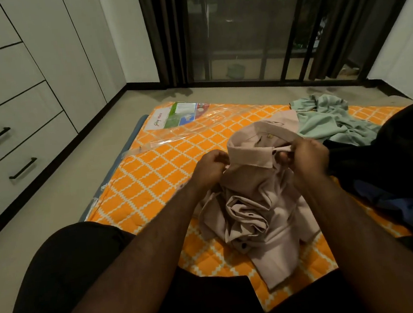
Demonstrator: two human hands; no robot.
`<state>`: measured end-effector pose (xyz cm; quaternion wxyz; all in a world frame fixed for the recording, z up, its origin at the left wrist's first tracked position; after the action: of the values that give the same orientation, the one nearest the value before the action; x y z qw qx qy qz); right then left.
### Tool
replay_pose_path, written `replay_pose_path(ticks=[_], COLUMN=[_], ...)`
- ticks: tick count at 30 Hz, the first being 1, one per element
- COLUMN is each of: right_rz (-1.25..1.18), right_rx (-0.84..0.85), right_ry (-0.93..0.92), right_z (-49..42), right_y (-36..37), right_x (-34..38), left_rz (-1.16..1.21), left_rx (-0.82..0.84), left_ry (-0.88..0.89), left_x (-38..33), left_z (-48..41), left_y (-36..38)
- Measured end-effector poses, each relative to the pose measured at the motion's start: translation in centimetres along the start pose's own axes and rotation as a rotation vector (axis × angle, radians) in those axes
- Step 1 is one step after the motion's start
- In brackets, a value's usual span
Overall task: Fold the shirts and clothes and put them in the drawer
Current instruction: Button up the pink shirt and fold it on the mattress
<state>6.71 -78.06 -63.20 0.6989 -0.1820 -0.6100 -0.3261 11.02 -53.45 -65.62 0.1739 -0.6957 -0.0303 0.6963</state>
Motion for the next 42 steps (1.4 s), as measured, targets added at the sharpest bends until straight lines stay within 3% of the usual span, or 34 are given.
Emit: replay_pose_path(ticks=[2, 6, 13, 15, 20, 23, 31, 35, 42], right_rz=[-0.068, -0.071, 0.401, 0.473, 0.783, 0.743, 0.685, 0.773, 0.934], right_rx=[-0.02, -0.018, 0.413, 0.45, 0.344, 0.222, 0.418, 0.461, 0.41], right_ry=[0.011, 0.051, 0.088, 0.1, -0.049, -0.055, -0.083, -0.127, -0.304], right_z=[0.0, 0.0, 1.7, 2.0, 1.3, -0.1, 0.3, -0.3, 0.8], right_y=[-0.2, -0.6, 2.7, 3.0, 2.3, 1.0, 2.1, 2.5, 3.2], right_x=[0.2, -0.2, -2.2, -2.9, -2.4, -3.5, -4.5, -5.0, -3.6], left_rz=[-0.251, -0.455, -0.527, -0.538, -0.564, -0.623, -0.442, -0.35, -0.345], left_rx=[0.064, 0.115, 0.058, 0.024, 0.032, 0.068, 0.073, 0.034, 0.225], left_ry=[-0.028, 0.0, 0.091, 0.098, 0.1, 0.069, 0.109, 0.115, 0.086], left_x=[0.1, 0.6, 1.0, 1.0, 1.4, 1.9, 0.6, 0.9, 0.5], left_z=[0.5, 0.3, -0.2, -0.5, -0.5, -0.5, 0.7, 0.7, 1.3], left_y=[0.2, 0.6, 0.7, 0.4, -0.1, 0.3, 0.1, -0.3, 1.5])
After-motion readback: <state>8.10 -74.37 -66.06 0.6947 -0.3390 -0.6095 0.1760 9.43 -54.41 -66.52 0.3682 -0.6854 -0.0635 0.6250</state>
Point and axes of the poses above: each hand's wrist, its own z-axis away from the middle knuckle, its own y-axis out of the palm, x = y × z, the point moved 7 cm from there along -z, towards the middle knuckle, and after that the axes turned 2 degrees about y, right-handed, at the moved point
